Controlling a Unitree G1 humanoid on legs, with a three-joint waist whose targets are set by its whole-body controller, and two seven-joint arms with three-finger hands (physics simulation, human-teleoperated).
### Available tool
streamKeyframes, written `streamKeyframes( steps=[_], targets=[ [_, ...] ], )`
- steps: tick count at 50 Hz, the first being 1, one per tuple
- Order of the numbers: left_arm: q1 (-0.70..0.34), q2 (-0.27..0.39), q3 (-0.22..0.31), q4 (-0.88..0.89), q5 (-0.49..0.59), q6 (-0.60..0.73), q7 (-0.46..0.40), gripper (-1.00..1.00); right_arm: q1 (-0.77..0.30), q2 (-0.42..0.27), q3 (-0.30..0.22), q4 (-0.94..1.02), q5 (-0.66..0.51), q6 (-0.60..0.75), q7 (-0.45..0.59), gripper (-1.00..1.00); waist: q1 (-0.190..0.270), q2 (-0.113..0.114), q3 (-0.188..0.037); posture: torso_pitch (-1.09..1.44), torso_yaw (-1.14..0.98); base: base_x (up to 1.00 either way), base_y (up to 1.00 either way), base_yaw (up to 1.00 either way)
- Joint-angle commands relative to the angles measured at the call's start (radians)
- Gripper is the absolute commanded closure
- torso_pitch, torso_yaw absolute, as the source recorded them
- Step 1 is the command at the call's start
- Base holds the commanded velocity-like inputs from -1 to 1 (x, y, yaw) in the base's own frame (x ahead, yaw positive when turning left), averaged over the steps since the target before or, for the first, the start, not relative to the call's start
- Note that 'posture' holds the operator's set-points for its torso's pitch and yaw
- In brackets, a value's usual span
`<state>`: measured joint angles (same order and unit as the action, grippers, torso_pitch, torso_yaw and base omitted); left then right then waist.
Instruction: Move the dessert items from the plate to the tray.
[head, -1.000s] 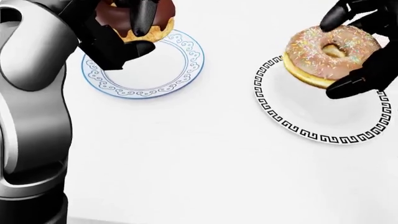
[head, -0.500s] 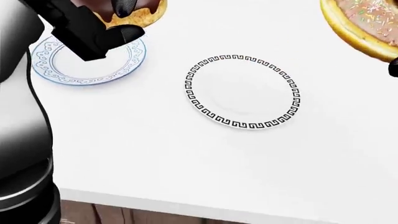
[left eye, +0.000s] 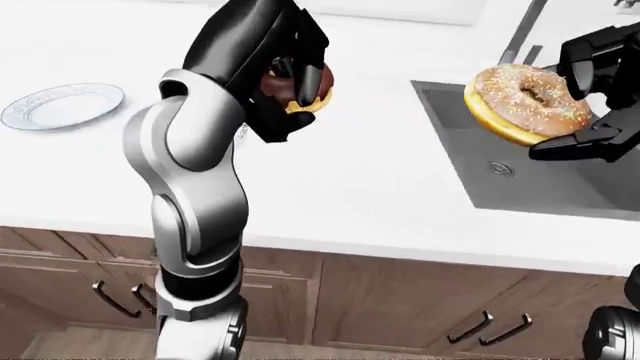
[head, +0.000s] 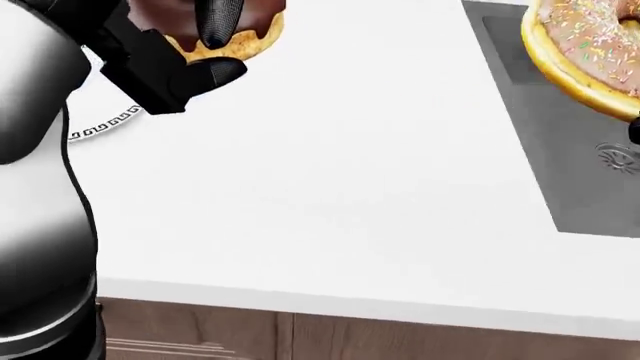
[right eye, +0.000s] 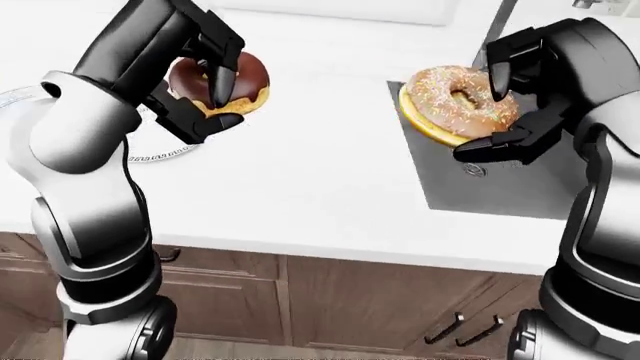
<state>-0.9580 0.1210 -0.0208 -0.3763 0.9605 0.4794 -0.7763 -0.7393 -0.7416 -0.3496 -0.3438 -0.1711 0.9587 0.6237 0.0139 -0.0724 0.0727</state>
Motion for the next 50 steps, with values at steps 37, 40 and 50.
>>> streamKeyframes(
  steps=[37, 40, 50],
  targets=[
    [-0.03, 0.024, 0.021, -0.007, 0.005, -0.032, 0.012, 1.0, -0.015, -0.008, -0.021, -0.047, -0.005, 0.012, 0.004, 1.0, -0.02, 0.114, -0.057, 0.0, 0.0, -0.03, -0.97, -0.03],
    [-0.024, 0.024, 0.02, -0.015, 0.008, -0.03, 0.007, 1.0, -0.013, -0.011, -0.022, -0.037, 0.001, 0.005, -0.004, 1.0, -0.057, -0.099, -0.039, 0.0, 0.0, -0.11, 0.0, -1.0],
    [-0.034, 0.029, 0.023, -0.018, 0.008, -0.024, -0.004, 1.0, -0.03, -0.028, -0.01, -0.04, 0.005, 0.012, 0.001, 1.0, 0.0, 0.119, -0.013, 0.0, 0.0, -0.07, -0.79, -0.2]
  ],
)
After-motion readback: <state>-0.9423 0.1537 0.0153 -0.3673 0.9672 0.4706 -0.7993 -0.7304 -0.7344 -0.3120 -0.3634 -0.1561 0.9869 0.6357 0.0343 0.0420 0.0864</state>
